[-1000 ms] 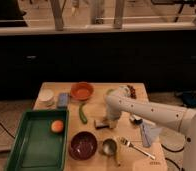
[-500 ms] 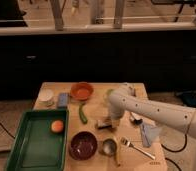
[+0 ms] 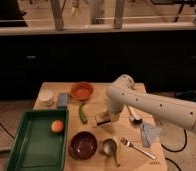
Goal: Place eraser in paper cup
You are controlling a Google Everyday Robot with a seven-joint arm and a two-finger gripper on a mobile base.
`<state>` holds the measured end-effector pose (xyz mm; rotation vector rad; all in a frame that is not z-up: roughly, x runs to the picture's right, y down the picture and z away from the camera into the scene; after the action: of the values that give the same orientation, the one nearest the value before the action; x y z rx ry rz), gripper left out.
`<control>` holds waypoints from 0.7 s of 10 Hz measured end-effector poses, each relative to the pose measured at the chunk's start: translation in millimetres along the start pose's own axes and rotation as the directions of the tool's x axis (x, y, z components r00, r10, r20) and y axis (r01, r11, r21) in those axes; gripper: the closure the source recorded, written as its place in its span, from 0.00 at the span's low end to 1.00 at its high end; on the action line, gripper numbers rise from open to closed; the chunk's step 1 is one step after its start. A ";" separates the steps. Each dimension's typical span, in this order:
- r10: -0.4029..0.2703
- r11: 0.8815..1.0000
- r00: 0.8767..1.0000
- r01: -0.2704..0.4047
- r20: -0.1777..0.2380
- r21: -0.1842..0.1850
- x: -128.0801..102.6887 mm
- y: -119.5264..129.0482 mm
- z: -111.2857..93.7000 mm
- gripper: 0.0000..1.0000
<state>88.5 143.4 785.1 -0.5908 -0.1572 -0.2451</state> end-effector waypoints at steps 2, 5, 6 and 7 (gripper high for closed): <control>-0.022 1.000 1.000 0.022 -0.007 0.000 -1.5 -5.4 -11.9 0.97; -0.050 0.999 0.999 0.050 -0.005 -0.008 -6.1 -17.7 -25.9 0.97; -0.054 0.998 0.999 0.054 -0.007 -0.015 -3.3 -16.5 -29.7 0.97; -0.062 0.998 0.998 0.062 -0.006 -0.016 -5.2 -18.8 -32.6 0.97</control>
<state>81.0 110.7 767.3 -0.6013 -0.1676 -0.3085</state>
